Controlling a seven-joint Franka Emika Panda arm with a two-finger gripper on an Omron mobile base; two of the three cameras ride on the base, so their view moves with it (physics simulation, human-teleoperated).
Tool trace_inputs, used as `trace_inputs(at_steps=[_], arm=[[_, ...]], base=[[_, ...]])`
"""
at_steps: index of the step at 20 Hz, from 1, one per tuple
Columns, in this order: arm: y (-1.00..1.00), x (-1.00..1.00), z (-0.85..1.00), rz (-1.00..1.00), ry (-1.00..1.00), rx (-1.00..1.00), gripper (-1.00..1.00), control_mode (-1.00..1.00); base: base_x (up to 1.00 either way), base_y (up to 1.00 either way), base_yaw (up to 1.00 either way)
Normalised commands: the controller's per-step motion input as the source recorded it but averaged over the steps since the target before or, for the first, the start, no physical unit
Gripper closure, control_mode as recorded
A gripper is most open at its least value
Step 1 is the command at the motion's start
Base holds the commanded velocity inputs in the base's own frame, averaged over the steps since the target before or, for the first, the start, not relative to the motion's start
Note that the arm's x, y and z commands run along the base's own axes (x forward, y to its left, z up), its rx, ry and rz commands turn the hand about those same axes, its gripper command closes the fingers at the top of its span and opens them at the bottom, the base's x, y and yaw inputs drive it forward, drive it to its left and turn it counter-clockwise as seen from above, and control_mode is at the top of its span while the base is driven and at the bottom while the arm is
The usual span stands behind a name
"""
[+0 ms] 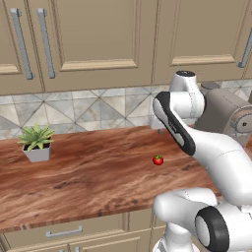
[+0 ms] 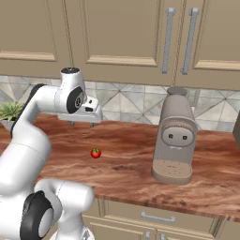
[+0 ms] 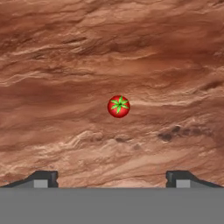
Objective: Place the tomato in the correct fridge rack based on whether it is a fruit or vegetable. Finally, close the fridge door.
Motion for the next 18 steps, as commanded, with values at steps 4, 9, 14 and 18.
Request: trace_inputs(at_steps=[4, 9, 14, 18], arm=[[0.00, 0.06, -0.74, 0.00, 0.06, 0.00, -1.00, -1.00], [-0.01, 0.05, -0.74, 0.00, 0.02, 0.00, -1.00, -1.00], [0.00, 0.41, -0.56, -0.02, 0.09, 0.02, -1.00, -1.00], [0.00, 0.58, -0.22, -0.02, 0.09, 0.00, -1.00, -1.00]], base=[[0.00, 0.00, 0.00], [0.00, 0.00, 0.00], [0.00, 0.00, 0.00], [0.00, 0.00, 0.00]])
